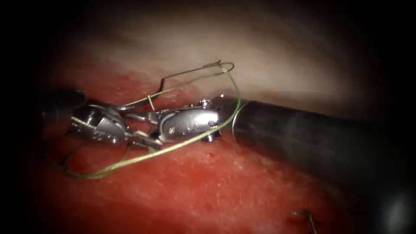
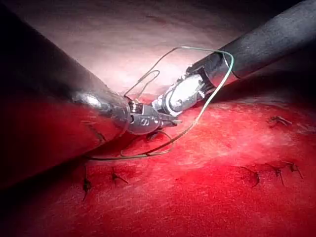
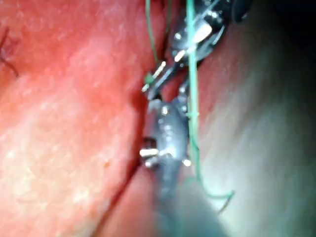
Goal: Wound Closure
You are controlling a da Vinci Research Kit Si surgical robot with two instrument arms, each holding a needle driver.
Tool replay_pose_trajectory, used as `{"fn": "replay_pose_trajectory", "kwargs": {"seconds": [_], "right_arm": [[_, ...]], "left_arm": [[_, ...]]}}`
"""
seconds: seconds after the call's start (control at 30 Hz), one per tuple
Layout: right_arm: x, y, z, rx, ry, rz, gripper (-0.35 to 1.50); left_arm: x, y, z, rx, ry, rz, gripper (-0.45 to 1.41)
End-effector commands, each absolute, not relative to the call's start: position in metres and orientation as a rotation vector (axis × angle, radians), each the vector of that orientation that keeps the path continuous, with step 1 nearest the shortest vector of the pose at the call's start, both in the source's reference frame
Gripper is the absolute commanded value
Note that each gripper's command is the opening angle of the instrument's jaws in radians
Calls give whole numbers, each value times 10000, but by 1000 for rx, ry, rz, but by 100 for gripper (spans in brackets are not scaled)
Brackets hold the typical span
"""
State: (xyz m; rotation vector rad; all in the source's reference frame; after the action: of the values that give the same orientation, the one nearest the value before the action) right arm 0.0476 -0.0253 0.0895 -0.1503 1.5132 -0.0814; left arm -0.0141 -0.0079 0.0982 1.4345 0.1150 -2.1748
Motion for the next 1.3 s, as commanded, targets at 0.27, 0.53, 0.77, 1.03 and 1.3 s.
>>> {"fn": "replay_pose_trajectory", "kwargs": {"seconds": [0.27, 0.53, 0.77, 1.03, 1.3], "right_arm": [[490, -257, 904, -155, 1515, -91, 121], [487, -259, 905, -151, 1514, -88, 125], [486, -258, 905, -129, 1513, -80, 68], [480, -258, 902, -120, 1490, -83, -35], [469, -255, 902, -115, 1488, -84, -35]], "left_arm": [[-151, -78, 989, 1436, 113, -2176, -45], [-148, -77, 988, 1438, 115, -2173, -45], [-151, -79, 987, 1437, 113, -2174, -45], [-155, -80, 986, 1440, 114, -2173, -45], [-151, -80, 983, 1443, 118, -2168, -45]]}}
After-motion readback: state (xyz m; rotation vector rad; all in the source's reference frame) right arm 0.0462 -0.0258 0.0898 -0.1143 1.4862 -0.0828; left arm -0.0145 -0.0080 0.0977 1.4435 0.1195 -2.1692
